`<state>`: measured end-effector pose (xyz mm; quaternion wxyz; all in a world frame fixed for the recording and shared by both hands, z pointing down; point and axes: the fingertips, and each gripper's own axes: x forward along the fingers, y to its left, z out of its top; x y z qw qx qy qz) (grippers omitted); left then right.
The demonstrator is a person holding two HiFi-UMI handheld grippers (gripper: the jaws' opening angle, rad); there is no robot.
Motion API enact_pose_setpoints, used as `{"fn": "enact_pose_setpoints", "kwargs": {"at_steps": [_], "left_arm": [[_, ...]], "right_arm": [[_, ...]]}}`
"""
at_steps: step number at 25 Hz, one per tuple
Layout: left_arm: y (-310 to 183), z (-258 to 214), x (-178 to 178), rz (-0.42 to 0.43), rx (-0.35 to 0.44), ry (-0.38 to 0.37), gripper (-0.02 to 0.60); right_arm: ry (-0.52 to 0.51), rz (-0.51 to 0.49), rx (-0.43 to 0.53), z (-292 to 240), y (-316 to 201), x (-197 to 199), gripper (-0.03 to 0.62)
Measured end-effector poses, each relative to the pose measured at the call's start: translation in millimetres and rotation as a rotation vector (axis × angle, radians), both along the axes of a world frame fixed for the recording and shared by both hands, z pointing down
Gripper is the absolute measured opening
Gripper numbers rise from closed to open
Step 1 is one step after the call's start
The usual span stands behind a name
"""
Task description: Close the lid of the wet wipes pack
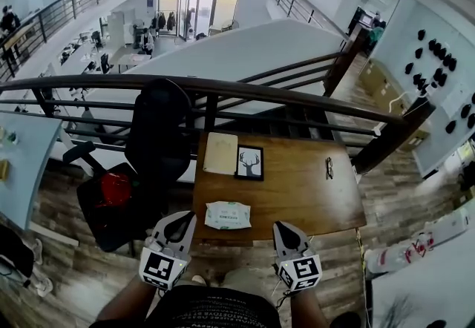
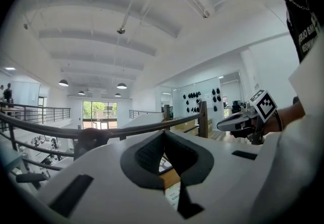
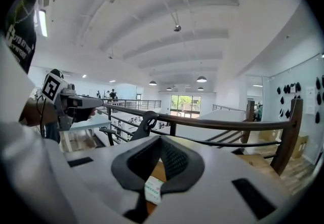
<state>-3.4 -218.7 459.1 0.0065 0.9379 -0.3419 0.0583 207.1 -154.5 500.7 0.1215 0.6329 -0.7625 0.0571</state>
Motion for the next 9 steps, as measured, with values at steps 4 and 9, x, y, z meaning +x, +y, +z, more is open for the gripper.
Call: {"fn": "enact_pose_setpoints", "kwargs": {"at_steps": [4, 9], "left_arm": [[1.2, -1.0, 2.8, -0.034, -0.005, -0.012, 0.028], [-0.2, -2.7, 22.0, -0.071, -0.003, -0.023, 0.028]], "right_arm": [[-0.019, -0.036, -0.004, 1.7, -5.2, 1.3, 0.014], [-0.021, -0.074, 0.001, -1.0, -10.5, 18.4, 0.014]]}}
